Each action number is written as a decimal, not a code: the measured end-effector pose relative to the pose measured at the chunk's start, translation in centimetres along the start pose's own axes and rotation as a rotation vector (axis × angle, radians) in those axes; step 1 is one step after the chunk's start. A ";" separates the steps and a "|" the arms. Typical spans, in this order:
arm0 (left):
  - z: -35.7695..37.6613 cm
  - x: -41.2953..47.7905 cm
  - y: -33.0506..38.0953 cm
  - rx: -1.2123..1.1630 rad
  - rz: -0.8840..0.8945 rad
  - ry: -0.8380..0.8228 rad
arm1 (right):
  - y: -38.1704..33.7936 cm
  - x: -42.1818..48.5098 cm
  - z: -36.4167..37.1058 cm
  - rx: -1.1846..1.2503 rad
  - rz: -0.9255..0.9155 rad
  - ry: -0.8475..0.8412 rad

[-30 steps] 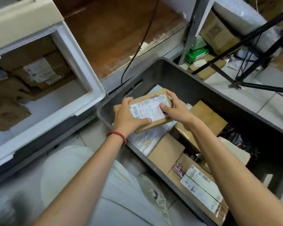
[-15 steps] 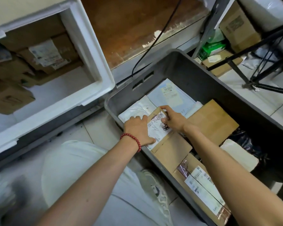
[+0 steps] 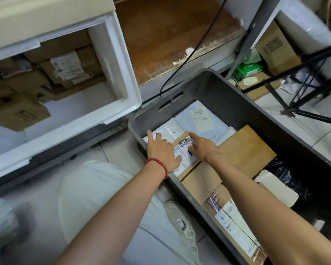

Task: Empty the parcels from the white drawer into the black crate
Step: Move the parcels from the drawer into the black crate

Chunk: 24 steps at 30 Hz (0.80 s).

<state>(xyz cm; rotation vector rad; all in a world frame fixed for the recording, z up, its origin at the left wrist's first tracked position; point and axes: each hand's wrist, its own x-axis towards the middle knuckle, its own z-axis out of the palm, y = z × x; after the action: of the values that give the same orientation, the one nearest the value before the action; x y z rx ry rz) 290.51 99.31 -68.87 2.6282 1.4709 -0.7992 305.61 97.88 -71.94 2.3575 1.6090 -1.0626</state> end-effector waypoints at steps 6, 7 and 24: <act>-0.1 -2.3 -3.1 -0.167 -0.115 0.214 | -2.3 -2.9 -2.8 -0.175 -0.120 0.141; -0.1 -2.8 -4.1 -0.201 -0.161 0.235 | -3.1 -3.4 -3.2 -0.171 -0.158 0.199; -0.7 -17.0 -19.2 -0.419 -0.642 0.379 | -20.5 -14.4 -5.0 -0.174 -0.644 0.418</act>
<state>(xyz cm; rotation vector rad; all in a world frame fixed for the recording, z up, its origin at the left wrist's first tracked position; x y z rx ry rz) 268.23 96.73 -56.44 2.0676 2.3210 0.0416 287.75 97.83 -53.62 2.0771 2.5967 -0.4539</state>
